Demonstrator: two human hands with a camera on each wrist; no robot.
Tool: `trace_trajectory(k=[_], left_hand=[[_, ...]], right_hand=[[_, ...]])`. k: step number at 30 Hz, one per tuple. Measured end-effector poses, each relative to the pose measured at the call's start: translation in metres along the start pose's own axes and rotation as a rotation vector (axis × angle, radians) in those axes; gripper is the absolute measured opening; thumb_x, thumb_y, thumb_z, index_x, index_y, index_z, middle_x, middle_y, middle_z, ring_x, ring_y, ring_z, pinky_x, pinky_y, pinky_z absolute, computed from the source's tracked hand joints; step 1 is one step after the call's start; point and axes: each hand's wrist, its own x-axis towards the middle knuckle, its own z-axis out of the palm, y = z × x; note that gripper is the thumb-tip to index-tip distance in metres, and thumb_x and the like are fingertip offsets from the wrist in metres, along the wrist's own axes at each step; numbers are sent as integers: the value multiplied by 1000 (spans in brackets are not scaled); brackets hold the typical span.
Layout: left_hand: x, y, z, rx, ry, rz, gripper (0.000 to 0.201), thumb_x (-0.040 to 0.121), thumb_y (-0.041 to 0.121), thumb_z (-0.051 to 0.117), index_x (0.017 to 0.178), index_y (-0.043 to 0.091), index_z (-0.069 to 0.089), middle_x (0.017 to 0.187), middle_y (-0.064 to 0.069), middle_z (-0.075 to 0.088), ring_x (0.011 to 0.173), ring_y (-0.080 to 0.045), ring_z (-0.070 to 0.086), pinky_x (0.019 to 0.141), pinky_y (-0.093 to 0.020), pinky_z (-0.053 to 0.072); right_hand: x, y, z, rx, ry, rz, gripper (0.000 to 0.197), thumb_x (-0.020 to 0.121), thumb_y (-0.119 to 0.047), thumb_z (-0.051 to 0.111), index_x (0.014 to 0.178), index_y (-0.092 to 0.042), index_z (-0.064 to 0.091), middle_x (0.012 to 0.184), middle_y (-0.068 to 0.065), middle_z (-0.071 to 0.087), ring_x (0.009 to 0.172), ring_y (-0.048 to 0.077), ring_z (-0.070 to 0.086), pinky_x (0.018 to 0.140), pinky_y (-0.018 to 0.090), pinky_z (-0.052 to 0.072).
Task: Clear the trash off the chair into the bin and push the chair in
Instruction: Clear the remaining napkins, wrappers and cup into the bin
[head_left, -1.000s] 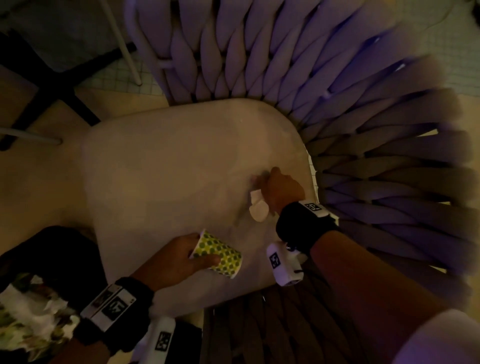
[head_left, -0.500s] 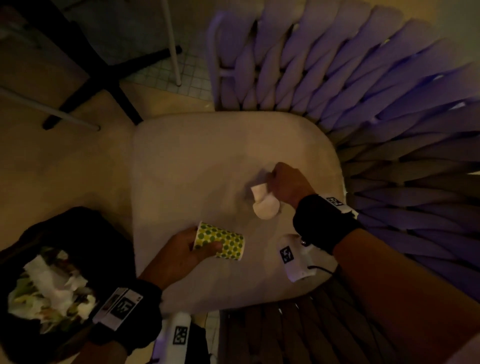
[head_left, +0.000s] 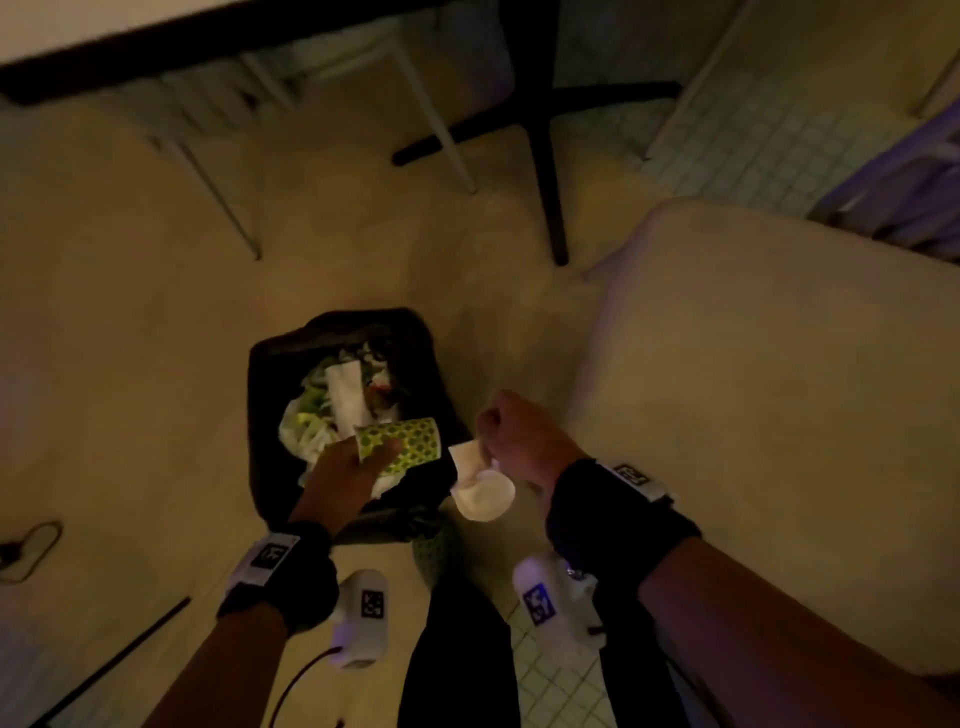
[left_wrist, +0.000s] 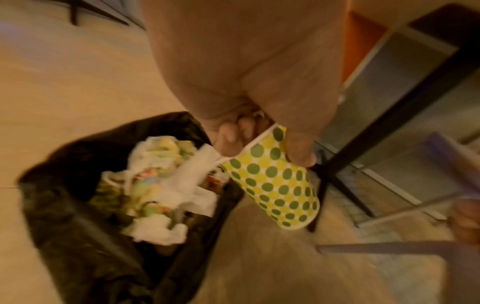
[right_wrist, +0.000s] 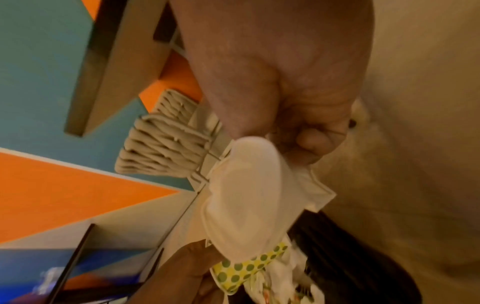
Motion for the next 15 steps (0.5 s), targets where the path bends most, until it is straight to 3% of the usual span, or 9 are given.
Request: trace_trajectory(k=[2,3,6,9,12,15], left_hand=[[12,-43,-28,12,46,-63,46,92,47,52,121,11,60,109,-16,65,105,-35,59,82,-38,38],[20,-63,-41,22,80,-82,45,93,44,51,125,13,58,118,-13,63,111,-34,57,84,-37,37],[53,-113,-76,58,146,-101,47,95,41,48,129,10,54,125,-17,60,114,-38,55,86,-39,41],[94,-140,-105,99,189,-42,59,93,51,46,131,7,51,121,-15,60,109,-33,57,89,-41,44],[142,-154,-122,168,215,4,59,95,48,43,135,4,45,127,-19,57,115,-36,54,85,-37,41],[183,-158,-126,261,168,-14,60,98,40,41,139,-2,36,137,-27,46,125,-42,44,98,-46,40]], right_hand=[[23,-18,41,-2,-27,14,27,97,-22,37,107,-3,53,112,22,61,104,35,59,75,29,38],[37,-25,61,-8,-50,24,26,97,-23,37,105,-4,53,112,22,61,103,34,59,74,29,37],[86,-41,112,-15,-69,59,25,97,-27,39,99,-5,50,97,20,60,90,32,58,72,34,39],[136,-58,143,-20,40,49,20,99,-25,38,99,-7,47,82,9,47,83,24,48,70,30,32],[177,-74,158,24,150,32,31,99,-18,36,118,4,45,87,10,49,82,26,52,64,21,36],[213,-80,174,-52,212,15,36,100,-20,35,125,5,42,117,26,55,106,38,55,74,34,37]])
